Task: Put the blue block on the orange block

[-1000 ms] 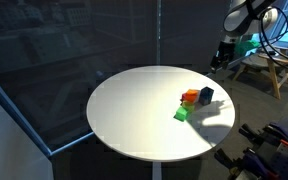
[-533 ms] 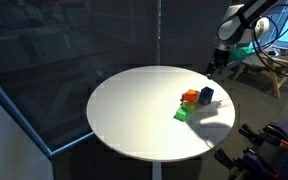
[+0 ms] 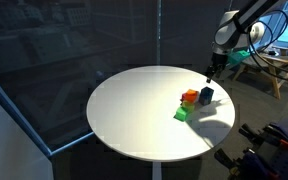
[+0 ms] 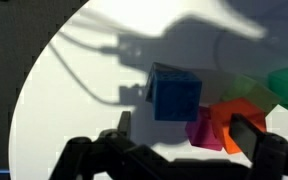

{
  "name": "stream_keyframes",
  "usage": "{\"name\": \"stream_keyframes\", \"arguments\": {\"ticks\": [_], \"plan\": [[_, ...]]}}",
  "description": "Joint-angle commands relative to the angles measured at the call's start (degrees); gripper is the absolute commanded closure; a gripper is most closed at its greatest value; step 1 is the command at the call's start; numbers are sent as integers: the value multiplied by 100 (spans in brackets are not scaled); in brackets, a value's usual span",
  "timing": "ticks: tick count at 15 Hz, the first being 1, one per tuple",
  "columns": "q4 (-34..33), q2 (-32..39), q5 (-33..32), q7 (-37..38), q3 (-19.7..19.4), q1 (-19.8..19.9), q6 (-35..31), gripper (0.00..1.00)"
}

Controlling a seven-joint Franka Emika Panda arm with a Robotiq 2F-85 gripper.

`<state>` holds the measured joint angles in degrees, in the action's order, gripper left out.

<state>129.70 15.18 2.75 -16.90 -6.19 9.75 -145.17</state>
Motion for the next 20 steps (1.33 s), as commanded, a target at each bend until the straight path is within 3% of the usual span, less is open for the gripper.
{"name": "stream_keyframes", "arguments": {"ticks": [1,20], "plan": [[-249,255,104,-128,97,122,-58,0],[-650,932,-178,176,83,14,-5,0]]}}
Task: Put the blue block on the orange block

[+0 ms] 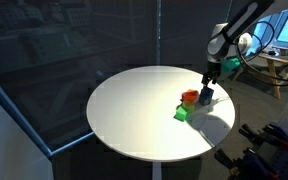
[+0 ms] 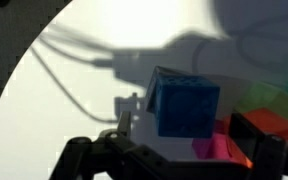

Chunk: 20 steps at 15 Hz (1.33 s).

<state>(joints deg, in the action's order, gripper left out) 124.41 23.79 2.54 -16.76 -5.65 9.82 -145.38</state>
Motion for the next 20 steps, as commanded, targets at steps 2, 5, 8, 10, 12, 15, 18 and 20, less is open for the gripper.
{"name": "stream_keyframes", "arguments": {"ticks": [2,5,8,10,12,15,18,20], "plan": [[-136,102,-189,184,21,-6,19,0],[-153,144,-225,209,22,-9,18,0],[-180,205,-263,243,10,-20,18,0],[-219,270,-276,265,4,-25,24,0],[-259,330,-287,281,0,-26,31,0],[-330,416,-310,301,-3,-24,37,0],[-394,495,-354,331,-6,-25,41,0],[-435,540,-374,364,-9,-25,48,0]]}}
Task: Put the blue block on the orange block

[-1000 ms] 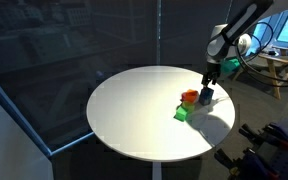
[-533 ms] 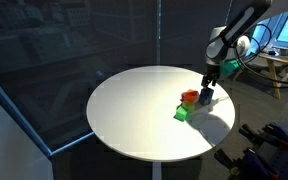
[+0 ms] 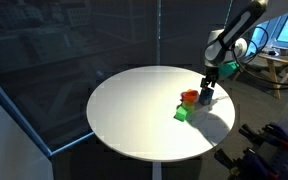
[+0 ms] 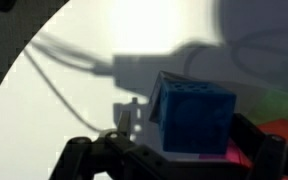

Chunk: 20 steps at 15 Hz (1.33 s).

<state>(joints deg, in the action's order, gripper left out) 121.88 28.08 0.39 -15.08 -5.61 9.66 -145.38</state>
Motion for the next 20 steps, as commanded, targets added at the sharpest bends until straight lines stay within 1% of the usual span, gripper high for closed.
{"name": "stream_keyframes", "arguments": {"ticks": [1,2,3,4,6,8,11,16,20], "plan": [[-199,130,-165,210,-15,-11,46,0],[-213,145,-163,214,-13,-8,60,25],[-224,157,-166,213,-12,-7,64,27],[-228,165,-170,220,-14,-10,62,34],[-241,177,-179,252,-26,-22,78,53],[-255,155,-194,317,-50,-45,169,67],[-273,70,-280,505,-108,-92,338,70],[-362,-166,-447,748,-202,-169,690,70],[-415,-406,-419,887,-208,-164,705,70]]}}
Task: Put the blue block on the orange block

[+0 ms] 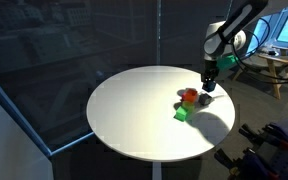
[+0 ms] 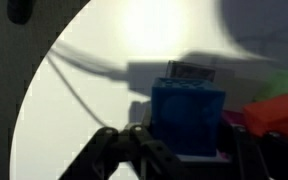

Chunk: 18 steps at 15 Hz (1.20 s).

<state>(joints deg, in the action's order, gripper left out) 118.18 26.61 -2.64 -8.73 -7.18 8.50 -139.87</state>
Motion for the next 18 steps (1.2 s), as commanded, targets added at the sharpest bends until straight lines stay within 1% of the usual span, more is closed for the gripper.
{"name": "stream_keyframes", "arguments": {"ticks": [1,6,10,13,18], "plan": [[-61,-313,-108,279,-50,-46,169,70],[-127,-605,-65,380,-37,-33,318,70],[-252,-796,-70,363,-11,-44,869,70],[-320,-931,-39,354,29,-69,1153,70],[-309,-1163,50,208,115,-103,1268,70]]}}
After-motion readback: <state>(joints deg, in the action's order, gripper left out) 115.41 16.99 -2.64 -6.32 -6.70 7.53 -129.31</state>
